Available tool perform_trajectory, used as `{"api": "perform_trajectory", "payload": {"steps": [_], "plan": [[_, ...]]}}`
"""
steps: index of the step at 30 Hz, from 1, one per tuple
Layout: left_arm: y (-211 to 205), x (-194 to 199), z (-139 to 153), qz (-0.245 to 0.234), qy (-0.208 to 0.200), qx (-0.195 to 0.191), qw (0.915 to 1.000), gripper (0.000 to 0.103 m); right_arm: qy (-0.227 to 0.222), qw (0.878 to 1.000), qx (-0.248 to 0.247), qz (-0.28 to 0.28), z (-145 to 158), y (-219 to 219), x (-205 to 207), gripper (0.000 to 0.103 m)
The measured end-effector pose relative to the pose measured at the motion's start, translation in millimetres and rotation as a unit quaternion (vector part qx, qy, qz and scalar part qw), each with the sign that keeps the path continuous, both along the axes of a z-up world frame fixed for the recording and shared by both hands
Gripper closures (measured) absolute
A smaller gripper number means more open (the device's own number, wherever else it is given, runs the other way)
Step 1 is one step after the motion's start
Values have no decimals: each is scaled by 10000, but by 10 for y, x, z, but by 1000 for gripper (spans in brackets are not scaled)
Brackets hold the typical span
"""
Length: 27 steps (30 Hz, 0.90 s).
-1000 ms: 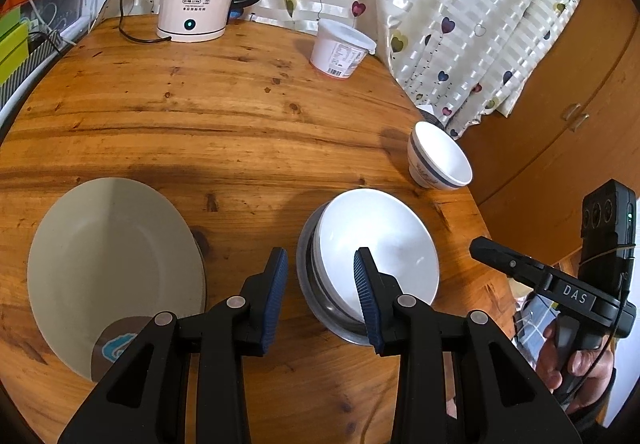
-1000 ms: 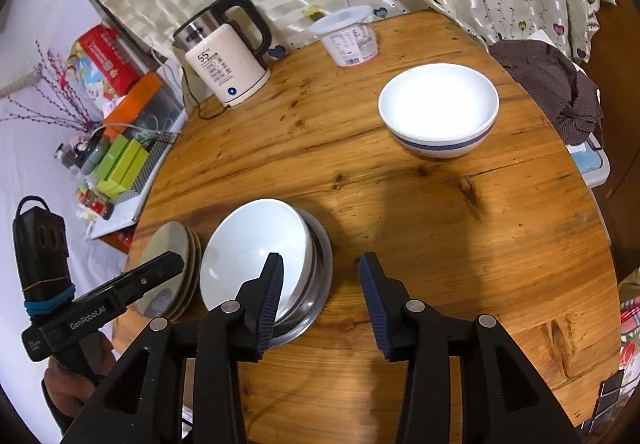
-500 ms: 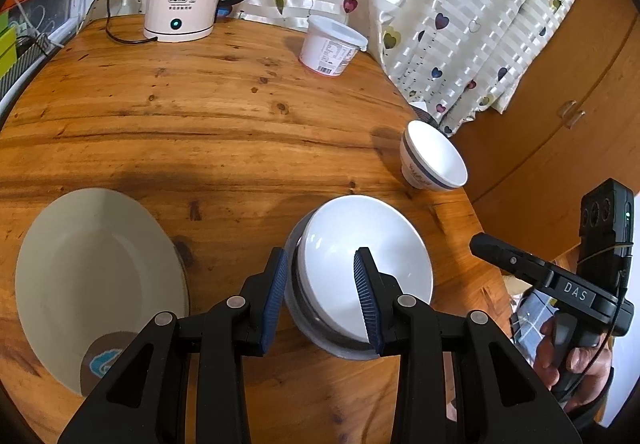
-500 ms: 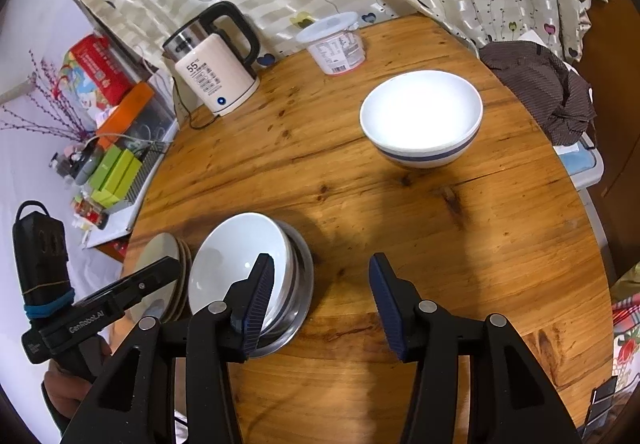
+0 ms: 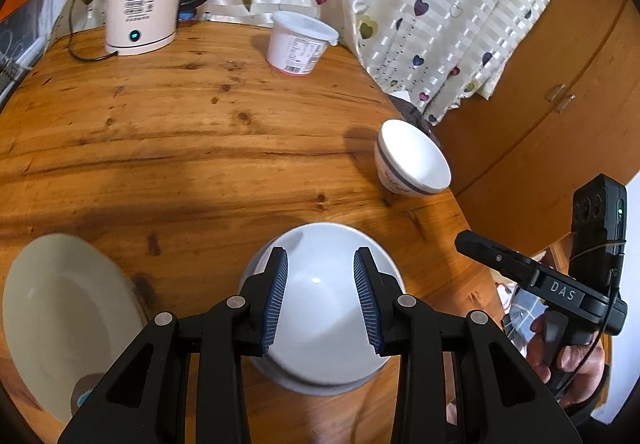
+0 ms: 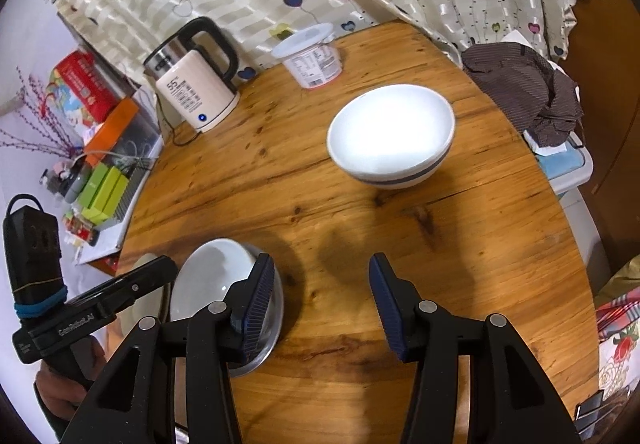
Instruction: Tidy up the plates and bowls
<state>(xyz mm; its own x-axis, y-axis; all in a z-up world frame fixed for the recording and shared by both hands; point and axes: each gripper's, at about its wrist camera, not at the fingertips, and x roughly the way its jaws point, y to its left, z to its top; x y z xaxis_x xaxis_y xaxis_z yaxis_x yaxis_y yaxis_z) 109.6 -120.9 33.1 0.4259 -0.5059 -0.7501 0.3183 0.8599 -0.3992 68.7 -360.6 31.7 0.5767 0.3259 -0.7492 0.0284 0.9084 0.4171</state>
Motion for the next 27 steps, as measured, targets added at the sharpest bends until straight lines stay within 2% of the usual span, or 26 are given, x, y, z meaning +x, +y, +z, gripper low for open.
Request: {"api": "perform_trajectory", "payload": {"steps": [10, 27], "plan": [[-205, 227, 54, -189, 48, -15, 9998, 67, -15, 9994, 1, -339, 2, -286, 94, 54], [-707, 635, 19, -574, 225, 34, 9981, 67, -13, 9982, -91, -588, -37, -515, 335, 54]]}}
